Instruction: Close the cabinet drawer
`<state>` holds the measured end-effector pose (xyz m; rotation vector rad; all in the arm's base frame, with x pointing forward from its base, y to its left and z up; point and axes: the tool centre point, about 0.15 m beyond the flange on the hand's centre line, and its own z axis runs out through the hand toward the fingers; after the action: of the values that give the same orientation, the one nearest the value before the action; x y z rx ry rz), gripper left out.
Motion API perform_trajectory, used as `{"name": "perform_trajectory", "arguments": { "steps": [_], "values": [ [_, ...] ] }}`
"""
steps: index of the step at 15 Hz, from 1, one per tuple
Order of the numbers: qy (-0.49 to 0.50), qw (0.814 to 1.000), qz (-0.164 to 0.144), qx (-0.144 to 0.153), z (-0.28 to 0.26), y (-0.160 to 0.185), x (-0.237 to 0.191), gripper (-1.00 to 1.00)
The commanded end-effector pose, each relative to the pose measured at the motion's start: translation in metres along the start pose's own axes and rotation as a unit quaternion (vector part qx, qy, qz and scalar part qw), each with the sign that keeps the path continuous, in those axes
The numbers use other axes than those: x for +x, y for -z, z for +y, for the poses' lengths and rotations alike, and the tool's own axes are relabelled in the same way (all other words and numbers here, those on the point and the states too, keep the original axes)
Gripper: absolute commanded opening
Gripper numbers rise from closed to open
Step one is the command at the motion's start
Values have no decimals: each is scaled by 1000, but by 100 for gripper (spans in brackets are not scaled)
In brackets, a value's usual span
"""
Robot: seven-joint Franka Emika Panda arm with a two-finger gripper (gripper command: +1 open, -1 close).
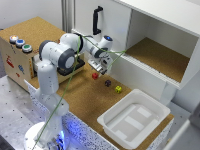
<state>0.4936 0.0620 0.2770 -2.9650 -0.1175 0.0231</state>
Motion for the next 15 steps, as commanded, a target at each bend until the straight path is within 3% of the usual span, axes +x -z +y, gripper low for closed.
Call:
{"name": "perform_trajectory", "arguments": {
  "steps": [1,5,7,10,15],
  "values": [
    [23,995,93,-10,-1,56,-70,100],
    [43,994,92,-39,-13,79,-90,100],
    [49,991,89,-86,-28,81,-98,100],
    [19,993,75,-87,-40,76,-110,100],
    [11,990,48,-130,-57,77,-133,100]
  ]
}}
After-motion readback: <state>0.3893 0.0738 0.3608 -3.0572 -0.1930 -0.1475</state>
